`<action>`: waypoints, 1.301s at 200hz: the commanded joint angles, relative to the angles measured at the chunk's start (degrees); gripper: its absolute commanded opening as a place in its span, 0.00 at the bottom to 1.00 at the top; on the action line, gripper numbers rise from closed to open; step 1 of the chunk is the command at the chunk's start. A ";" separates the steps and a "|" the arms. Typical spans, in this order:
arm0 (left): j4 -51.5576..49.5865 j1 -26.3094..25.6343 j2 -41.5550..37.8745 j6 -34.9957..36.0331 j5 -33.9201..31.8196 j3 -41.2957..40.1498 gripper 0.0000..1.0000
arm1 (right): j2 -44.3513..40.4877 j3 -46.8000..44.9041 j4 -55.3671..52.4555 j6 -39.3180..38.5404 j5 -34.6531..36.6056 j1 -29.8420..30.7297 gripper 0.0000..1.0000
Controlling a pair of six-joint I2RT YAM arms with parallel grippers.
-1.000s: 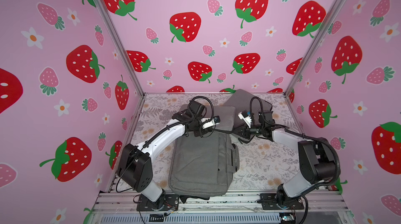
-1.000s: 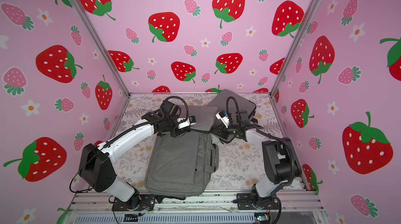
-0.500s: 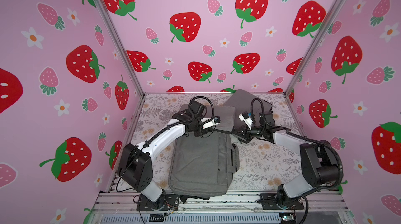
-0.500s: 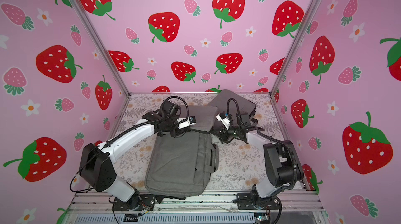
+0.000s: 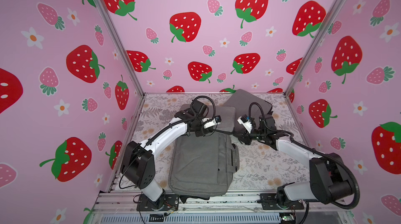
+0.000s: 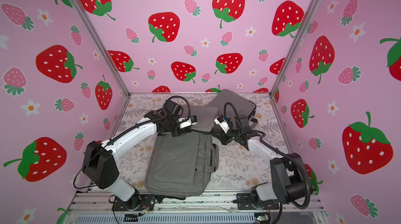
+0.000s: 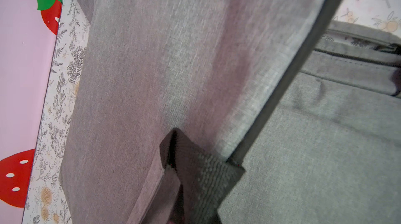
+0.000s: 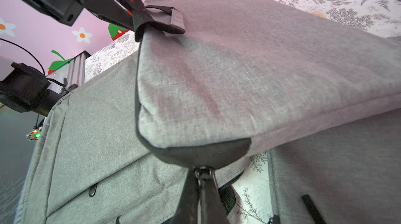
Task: Open the zippered laptop bag and take out the laptop
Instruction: Unzip the zipper on the zippered laptop bag.
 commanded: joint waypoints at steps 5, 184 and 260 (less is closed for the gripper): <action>0.61 -0.34 2.06 -3.80 -2.33 3.98 0.00 | -2.80 -0.50 -3.43 -2.53 2.94 2.72 0.00; 7.41 -6.31 0.34 -9.25 -2.38 -2.25 0.00 | -1.57 0.16 1.26 16.09 21.39 14.56 0.00; 8.51 -5.59 -2.03 -8.13 -3.80 -6.11 0.00 | -7.95 -3.43 -3.74 21.59 26.41 13.79 0.36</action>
